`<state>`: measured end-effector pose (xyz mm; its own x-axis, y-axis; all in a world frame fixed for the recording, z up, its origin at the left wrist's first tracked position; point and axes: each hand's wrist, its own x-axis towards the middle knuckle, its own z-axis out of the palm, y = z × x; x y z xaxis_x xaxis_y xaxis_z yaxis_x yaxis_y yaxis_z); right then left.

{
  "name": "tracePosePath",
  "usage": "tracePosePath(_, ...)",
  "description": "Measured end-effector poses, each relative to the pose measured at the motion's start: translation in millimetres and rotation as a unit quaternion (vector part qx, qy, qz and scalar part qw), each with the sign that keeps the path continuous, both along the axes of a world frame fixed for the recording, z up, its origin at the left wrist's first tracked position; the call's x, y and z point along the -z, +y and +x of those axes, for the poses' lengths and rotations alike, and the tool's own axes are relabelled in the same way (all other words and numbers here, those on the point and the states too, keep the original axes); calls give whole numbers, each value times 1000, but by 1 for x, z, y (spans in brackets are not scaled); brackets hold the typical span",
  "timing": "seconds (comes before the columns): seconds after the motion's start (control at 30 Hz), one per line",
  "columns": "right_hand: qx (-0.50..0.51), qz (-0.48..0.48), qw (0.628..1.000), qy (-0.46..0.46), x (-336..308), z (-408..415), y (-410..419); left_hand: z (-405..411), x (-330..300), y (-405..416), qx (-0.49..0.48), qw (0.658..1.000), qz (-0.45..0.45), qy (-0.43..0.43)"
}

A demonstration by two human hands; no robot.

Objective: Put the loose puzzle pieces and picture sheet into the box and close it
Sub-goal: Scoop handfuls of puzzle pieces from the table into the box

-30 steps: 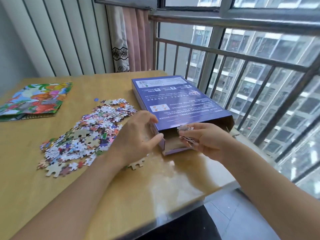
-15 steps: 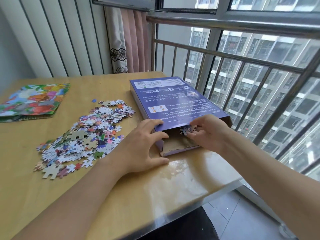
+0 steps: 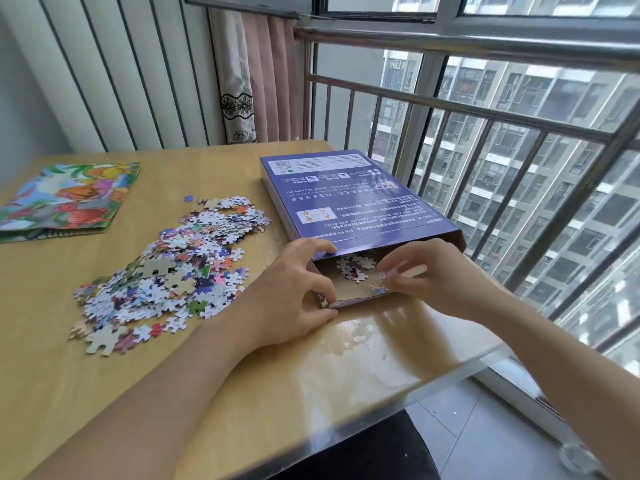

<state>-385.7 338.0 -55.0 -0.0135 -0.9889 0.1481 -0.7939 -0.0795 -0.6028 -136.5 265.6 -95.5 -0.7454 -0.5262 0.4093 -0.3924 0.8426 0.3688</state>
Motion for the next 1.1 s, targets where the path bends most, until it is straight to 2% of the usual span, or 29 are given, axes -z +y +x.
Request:
tracePosePath(0.1,-121,-27,985,123,2,1,1,1,0,-1,2,1000,4,0)
tracePosePath(0.2,-119,-44,969,214,8,-4,-1,2,-1,-1,5,1000,1,-1)
tracePosePath(0.33,-131,-42,973,184,10,-10,6,4,-4,-2,3,998,-51,-23)
tracePosePath(0.53,-123,-5,967,223,10,-6,9,-7,-7,8,-50,978,-162,-118)
tracePosePath(0.63,-122,24,966,226,10,2,6,-13,-7,13,-64,971,-195,-126)
tracePosePath(0.8,-105,86,969,204,9,10,-7,-8,-6,9,-41,982,-158,-95)
tracePosePath(0.9,-102,13,978,180,12,21,-4,2,-8,4,-38,989,-121,-70)
tracePosePath(0.97,-145,-43,976,155,13,34,2,9,-11,1,-41,992,-106,-64)
tracePosePath(1.1,-238,-39,954,181,19,52,4,19,-15,-5,-42,994,-88,-45)
